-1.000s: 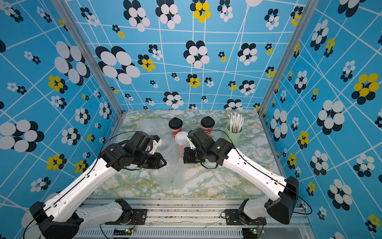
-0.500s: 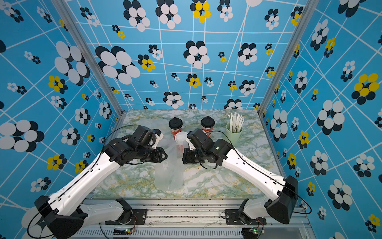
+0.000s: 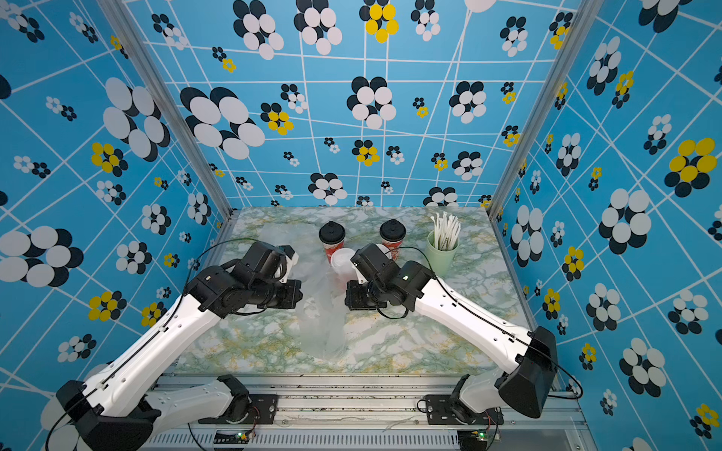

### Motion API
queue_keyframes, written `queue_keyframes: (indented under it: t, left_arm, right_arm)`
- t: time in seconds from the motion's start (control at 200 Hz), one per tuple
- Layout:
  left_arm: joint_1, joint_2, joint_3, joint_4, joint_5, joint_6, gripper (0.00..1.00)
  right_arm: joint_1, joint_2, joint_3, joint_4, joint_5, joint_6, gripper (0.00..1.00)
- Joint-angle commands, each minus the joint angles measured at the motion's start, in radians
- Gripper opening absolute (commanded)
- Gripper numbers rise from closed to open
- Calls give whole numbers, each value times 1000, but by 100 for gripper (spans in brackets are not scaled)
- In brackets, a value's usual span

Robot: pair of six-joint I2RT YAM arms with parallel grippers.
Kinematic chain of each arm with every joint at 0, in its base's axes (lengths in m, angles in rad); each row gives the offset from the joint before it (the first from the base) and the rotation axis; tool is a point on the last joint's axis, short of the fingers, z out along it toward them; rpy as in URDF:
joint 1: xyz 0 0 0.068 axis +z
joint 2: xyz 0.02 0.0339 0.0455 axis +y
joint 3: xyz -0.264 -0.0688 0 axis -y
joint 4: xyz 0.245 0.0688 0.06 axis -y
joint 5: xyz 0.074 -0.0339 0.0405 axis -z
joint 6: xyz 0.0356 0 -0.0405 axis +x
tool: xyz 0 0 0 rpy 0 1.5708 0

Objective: Pack milk tea into plastic carrier bags
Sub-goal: Pick up the plastic carrier bag from the center of the board, then pick up the milk tea cup at the center of the board.

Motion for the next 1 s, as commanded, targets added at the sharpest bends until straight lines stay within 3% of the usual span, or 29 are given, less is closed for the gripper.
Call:
queue_keyframes:
  t: [0.0, 0.31, 0.49, 0.63, 0.995]
  left_arm:
    - [19, -27, -52, 52, 67, -41, 0]
    - [86, -85, -163, 234, 226, -129, 0]
    - [94, -100, -178, 264, 250, -137, 0]
    - [103, -103, -189, 299, 284, -150, 0]
    - [103, -103, -209, 397, 350, -195, 0]
  right_arm:
    - [6, -15, 49, -53, 56, -22, 42]
    - [-53, -39, 151, -193, 230, -80, 59]
    - [-125, -29, 191, -202, 330, -136, 66]
    - [-162, 38, 256, -187, 384, -198, 76]
    - [-232, 249, 399, -188, 424, -259, 85]
